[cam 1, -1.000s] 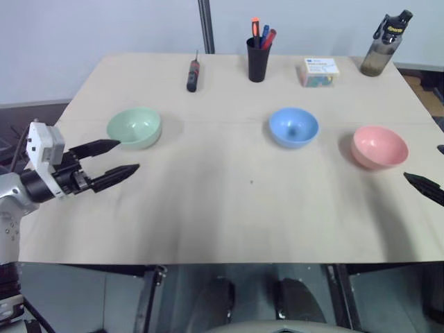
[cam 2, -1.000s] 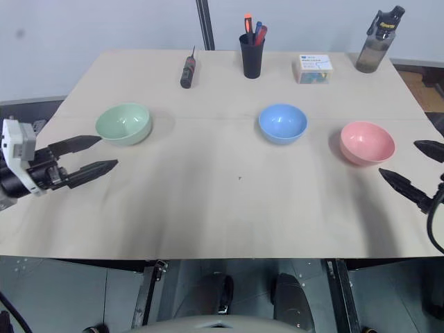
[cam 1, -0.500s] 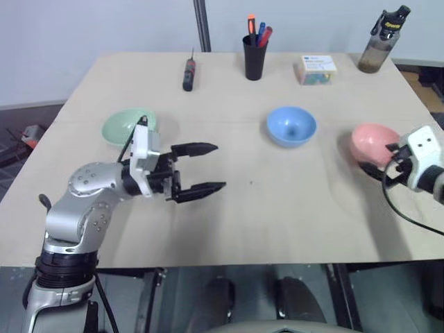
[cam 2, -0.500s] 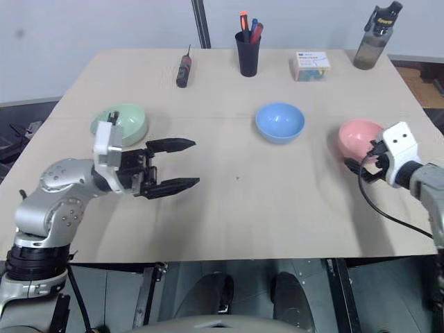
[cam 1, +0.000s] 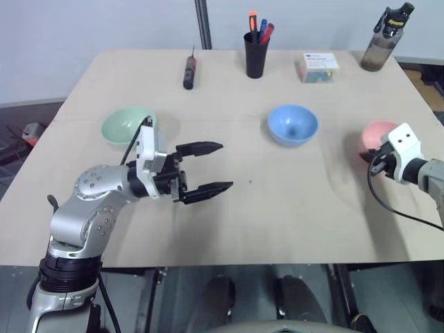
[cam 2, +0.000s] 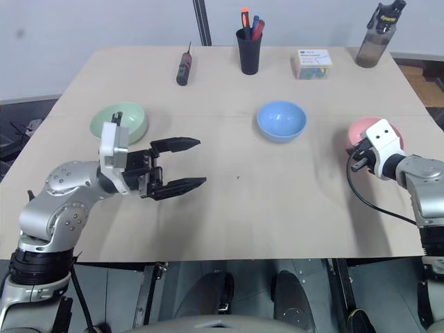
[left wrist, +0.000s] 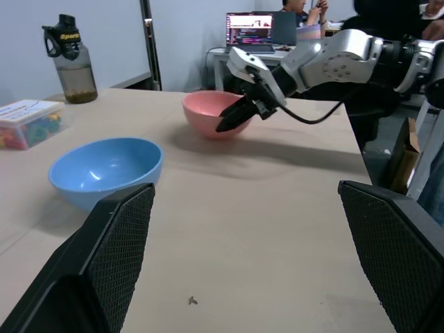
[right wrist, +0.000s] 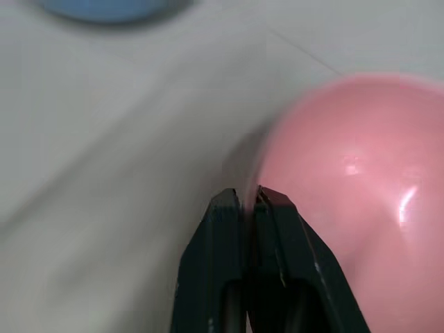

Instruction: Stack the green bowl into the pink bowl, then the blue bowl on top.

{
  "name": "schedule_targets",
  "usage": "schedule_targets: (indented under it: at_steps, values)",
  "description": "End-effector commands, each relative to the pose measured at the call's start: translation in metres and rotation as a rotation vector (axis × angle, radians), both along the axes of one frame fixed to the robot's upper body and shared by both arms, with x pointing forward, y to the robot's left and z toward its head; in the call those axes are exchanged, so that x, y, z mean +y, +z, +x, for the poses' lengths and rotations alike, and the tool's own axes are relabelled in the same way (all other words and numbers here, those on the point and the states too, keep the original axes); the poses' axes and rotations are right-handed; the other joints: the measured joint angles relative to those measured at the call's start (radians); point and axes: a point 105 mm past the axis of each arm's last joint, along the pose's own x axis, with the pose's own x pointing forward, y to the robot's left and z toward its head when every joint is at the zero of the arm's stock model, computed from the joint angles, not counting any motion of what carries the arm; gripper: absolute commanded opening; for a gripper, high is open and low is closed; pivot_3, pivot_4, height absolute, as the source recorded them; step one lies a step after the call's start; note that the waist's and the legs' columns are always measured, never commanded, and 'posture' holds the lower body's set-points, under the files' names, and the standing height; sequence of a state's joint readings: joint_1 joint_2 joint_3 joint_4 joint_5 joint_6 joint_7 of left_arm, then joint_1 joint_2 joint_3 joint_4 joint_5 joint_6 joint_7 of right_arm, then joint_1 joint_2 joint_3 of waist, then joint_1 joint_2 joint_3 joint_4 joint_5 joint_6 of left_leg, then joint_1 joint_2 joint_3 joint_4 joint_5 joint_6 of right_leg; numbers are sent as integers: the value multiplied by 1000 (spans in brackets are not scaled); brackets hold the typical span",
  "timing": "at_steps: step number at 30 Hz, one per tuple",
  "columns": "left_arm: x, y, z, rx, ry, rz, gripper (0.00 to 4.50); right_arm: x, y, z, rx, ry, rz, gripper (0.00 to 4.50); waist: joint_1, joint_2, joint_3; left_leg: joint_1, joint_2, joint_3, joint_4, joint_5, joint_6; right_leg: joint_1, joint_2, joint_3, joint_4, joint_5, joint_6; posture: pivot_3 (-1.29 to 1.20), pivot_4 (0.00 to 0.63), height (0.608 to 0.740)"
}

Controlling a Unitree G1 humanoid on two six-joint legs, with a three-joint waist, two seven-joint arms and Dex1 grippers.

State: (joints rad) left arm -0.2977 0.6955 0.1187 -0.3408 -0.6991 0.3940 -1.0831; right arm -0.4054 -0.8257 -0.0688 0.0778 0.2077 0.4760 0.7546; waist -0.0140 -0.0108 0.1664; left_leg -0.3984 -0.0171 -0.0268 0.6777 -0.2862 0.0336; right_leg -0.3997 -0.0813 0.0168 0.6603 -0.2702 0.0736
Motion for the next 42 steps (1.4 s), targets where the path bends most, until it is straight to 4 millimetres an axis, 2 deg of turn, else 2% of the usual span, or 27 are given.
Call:
schedule_targets:
  at_steps: [1, 2, 3, 6, 10, 13, 15, 18, 21, 26, 29, 30, 31, 33, 35, 42]
  values:
    - [2, 9, -1, -50, 29, -14, 4500, 24, 15, -12, -31, 103, -7, 19, 1, 0, 0, 0, 0, 0, 0, 0, 0, 0, 0, 0, 0, 0, 0, 0, 150, 740]
    - [3, 9, 0, -47, 41, -24, 4500, 35, 15, -18, -19, 148, 0, 19, 1, 0, 0, 0, 0, 0, 0, 0, 0, 0, 0, 0, 0, 0, 0, 0, 150, 740]
    - [7, 9, 4, -44, 69, -34, 4500, 70, 9, -35, 11, 276, 14, 19, 2, 0, 0, 0, 0, 0, 0, 0, 0, 0, 0, 0, 0, 0, 0, 0, 150, 740]
    - [13, 8, 11, -48, 125, -37, 4500, 137, -2, -79, 80, 532, 62, 19, 0, 0, 0, -1, 1, -2, 1, 0, 0, 0, 1, -1, 0, 0, 0, 0, 150, 740]
    - [13, 11, 15, -51, 140, -45, 4500, 183, -11, -95, 108, 637, 125, 19, 0, 0, 0, 0, 1, -2, 4, 0, 0, 0, 1, -1, 2, 0, 0, 0, 150, 740]
    - [14, 8, 18, -50, 154, -29, 4500, 202, -22, -84, 111, 656, 91, 19, 2, -1, -1, 1, 0, -4, 7, 0, 0, 4, 1, -2, 2, 0, 0, 0, 150, 740]
    - [14, 8, 18, -48, 159, -24, 4500, 208, -24, -72, 105, 639, 88, 19, 1, -1, -1, 2, -2, -4, 7, 0, 0, 4, 1, -2, 2, 0, 1, 0, 150, 740]
    - [16, 7, 19, -52, 177, -13, 4500, 212, -26, -55, 88, 619, 53, 1079, 2, -1, -1, 2, -1, -5, 7, 0, -1, 4, 1, -3, 3, 0, 1, 0, 150, 740]
    - [21, 5, 23, -60, 239, 10, 4500, 214, -25, -46, 82, 617, 46, 2379, 0, -1, -1, 1, -2, -6, 6, 0, -1, 3, 1, -4, 2, 0, 0, 0, 150, 740]
    - [46, -3, 43, -165, 558, 159, 4500, 213, -4, -51, 26, 631, 95, 4411, 0, -1, 0, 0, -2, -6, 5, 0, -1, 2, 1, -3, 2, 0, 0, 0, 150, 740]
    - [91, 1, 66, -208, 924, 370, 4500, 210, 43, -70, -89, 689, 311, 4411, 2, -1, 0, 0, -2, -6, 5, 0, -1, 2, 1, -4, 2, 0, 0, 0, 150, 740]
    - [100, 3, 69, -223, 991, 421, 4500, 209, 51, -73, -110, 700, 341, 4411, 3, -1, 0, -1, -2, -6, 5, 0, -1, 2, 1, -3, 3, 0, 1, 0, 150, 740]
    - [104, 4, 71, -226, 1020, 448, 4500, 208, 55, -75, -118, 702, 352, 4411, 2, -1, 0, -1, -2, -7, 5, 0, -1, 2, 2, -5, 2, 0, 1, 0, 150, 740]
    - [120, 4, 85, -229, 1088, 653, 4500, 202, 62, -76, -150, 695, 338, 4411, 7, -2, 0, -1, -3, -7, 5, 0, 0, 2, 1, -4, 3, 0, 1, 0, 150, 740]
    - [133, 11, 97, -253, 1153, 758, 4500, 198, 65, -75, -176, 683, 323, 4411, 8, -2, -1, 0, -6, -9, 5, 0, 0, 3, 1, -6, 2, 0, 1, 0, 150, 740]
    - [145, -21, 120, -106, 1182, 914, 4500, 196, 69, -64, -228, 655, 308, 4411, -4, -2, 0, -1, -7, -6, 5, 0, -1, 1, 2, -4, 3, 0, 1, 0, 150, 740]
